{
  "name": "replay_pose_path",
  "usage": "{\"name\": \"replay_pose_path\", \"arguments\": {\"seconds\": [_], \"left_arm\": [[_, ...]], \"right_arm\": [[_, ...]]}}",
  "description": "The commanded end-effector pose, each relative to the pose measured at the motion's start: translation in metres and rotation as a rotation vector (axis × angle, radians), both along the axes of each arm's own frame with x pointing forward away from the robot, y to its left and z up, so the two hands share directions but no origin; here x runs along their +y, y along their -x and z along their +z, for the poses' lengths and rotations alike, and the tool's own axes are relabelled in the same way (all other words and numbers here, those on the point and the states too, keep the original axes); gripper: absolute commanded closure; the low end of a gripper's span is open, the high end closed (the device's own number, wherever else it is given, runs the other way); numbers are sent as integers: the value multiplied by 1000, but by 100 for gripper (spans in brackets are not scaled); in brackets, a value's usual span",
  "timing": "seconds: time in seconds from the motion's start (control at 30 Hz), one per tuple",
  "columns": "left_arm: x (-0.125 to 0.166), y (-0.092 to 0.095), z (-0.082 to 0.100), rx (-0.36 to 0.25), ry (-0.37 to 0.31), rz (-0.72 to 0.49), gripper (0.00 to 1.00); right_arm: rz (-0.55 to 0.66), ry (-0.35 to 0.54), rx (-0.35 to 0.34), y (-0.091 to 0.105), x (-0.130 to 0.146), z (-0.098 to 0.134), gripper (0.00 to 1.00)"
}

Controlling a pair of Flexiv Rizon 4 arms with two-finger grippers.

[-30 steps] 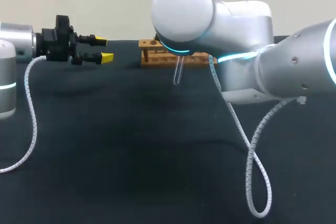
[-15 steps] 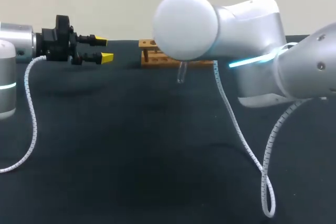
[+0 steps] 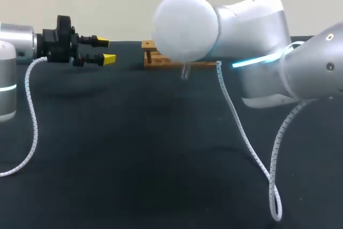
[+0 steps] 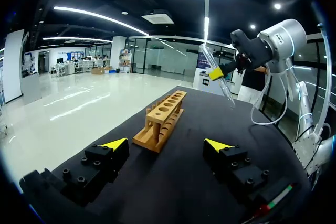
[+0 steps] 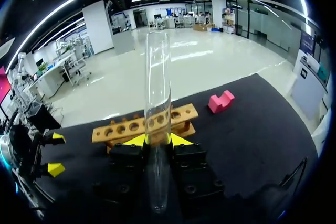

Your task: Grasp the test tube, adjust it, and insert it.

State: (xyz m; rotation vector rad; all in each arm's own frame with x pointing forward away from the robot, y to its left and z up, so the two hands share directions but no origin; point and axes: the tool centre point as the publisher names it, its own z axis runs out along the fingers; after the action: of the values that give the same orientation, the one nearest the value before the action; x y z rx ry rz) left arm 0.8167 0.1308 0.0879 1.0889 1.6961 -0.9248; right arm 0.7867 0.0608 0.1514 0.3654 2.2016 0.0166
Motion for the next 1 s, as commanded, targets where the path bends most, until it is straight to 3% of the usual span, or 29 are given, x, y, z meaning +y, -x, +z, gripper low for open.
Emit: {"name": "replay_pose_path", "arguments": {"seconds": [0.03,0.17,0.37,0.73,1.0], "left_arm": [[1,1,-1,-5,2,2,0],[1,1,-1,-5,2,2,0],[1,1,-1,-5,2,2,0],[1,1,-1,-5,2,2,0],[1,1,-1,-5,2,2,0]], "right_arm": [[-30,21,-114,-12,2,-7,100],[-55,76,-244,-31,-2,1,100],[-83,109,-356,-52,-8,10,100],[-86,139,-448,-75,-19,29,100],[-108,153,-528,-91,-24,29,100]]}}
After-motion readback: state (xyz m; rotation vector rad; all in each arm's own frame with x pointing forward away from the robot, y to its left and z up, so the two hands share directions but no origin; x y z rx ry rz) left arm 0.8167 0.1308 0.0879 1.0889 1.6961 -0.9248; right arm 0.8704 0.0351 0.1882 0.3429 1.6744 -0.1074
